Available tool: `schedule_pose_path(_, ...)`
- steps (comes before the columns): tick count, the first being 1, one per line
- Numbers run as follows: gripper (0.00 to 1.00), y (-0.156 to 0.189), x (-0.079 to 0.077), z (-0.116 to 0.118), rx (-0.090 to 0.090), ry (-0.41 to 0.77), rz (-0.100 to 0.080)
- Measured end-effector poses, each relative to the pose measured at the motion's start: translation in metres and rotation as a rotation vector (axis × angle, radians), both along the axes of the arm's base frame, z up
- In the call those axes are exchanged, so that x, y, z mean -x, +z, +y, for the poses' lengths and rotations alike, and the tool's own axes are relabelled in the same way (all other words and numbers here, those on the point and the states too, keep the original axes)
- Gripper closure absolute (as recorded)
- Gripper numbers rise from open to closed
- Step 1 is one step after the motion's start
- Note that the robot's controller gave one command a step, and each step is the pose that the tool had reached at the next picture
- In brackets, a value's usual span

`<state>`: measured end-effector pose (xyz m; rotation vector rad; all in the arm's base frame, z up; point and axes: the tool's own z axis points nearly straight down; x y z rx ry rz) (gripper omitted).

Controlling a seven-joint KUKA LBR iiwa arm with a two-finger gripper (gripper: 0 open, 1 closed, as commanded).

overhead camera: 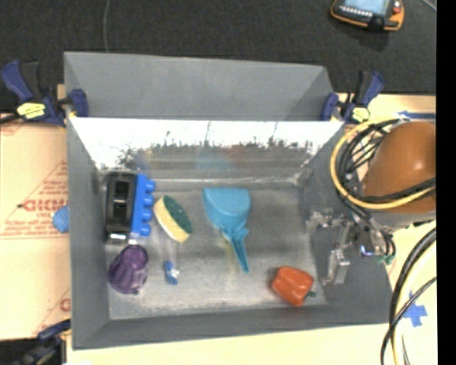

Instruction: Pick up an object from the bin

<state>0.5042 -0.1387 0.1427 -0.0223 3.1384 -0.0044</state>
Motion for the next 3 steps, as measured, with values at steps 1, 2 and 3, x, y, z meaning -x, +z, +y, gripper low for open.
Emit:
schedule_pose_path(1, 0.0, 0.0, 0.0, 0.0, 0.0, 0.0, 0.0)
schedule_pose_path(2, 0.0, -0.065, 0.005, 0.051, -0.002, 0.005, -0.001)
schedule_pose_path(3, 0.0, -0.056, 0.001, 0.048, 0.005, 0.051, -0.012)
